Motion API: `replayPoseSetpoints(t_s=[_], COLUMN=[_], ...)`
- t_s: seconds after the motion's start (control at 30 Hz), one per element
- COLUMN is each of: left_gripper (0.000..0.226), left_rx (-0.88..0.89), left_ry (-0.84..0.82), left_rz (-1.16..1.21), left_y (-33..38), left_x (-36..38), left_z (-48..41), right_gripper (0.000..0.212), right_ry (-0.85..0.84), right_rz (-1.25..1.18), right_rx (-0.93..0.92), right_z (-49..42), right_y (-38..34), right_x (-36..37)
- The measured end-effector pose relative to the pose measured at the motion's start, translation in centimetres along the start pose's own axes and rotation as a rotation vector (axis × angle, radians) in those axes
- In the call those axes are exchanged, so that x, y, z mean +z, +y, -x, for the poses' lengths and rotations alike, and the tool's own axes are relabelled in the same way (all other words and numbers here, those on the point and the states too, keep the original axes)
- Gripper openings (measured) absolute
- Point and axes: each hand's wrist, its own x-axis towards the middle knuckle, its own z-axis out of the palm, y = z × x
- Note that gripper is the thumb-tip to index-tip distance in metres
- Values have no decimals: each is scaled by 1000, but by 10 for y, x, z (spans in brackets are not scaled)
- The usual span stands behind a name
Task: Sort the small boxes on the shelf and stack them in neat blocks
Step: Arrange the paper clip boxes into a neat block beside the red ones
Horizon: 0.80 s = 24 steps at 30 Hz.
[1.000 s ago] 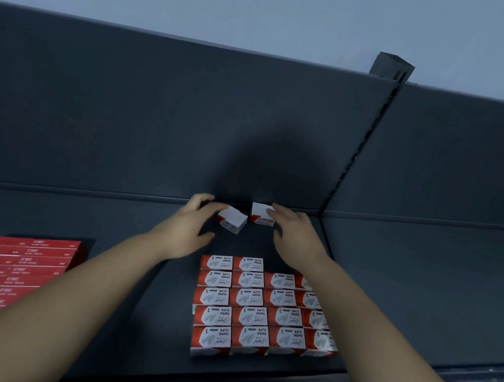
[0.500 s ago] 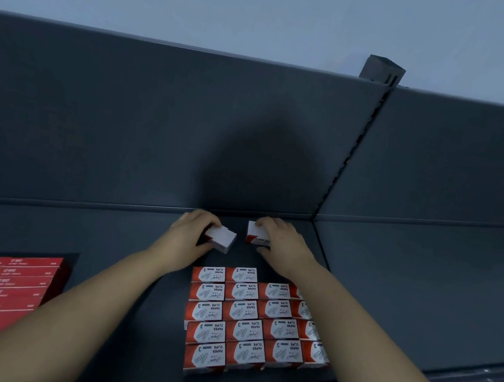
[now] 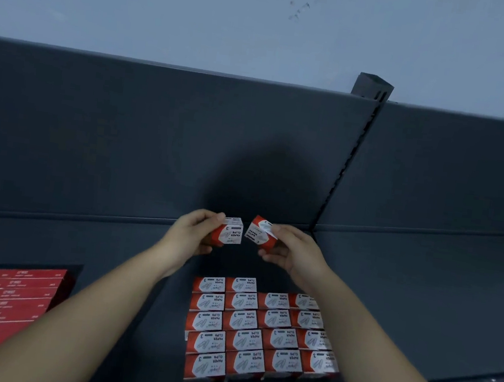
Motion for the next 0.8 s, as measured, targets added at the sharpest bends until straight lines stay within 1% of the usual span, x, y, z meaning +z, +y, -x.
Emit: replayPoseSetpoints(t_s=[0.17, 0.3, 0.4, 0.6, 0.7, 0.8], left_gripper=[33, 42, 42, 40, 41, 42], left_rx=[54, 24, 17, 19, 31, 56], left_ry=[3, 6, -9, 32, 21, 38], left_rz=[-122, -62, -42, -1, 4, -42], left_y=[8, 11, 15, 23, 28, 32], left_x=[17, 25, 32, 48, 54, 62], left_z=[9, 16, 24, 40, 48, 57], right_gripper=[34, 41, 44, 24, 25, 25], right_ry=[32, 49, 22, -11, -2, -1], right_rz=[-1, 12, 11, 41, 128, 155], right_rx=[10, 0, 3, -92, -152, -186], right_z=[11, 21, 29, 46, 52, 58], right_y=[-8, -14, -16, -16, -18, -22], right_x=[2, -2, -5, -9, -11, -14])
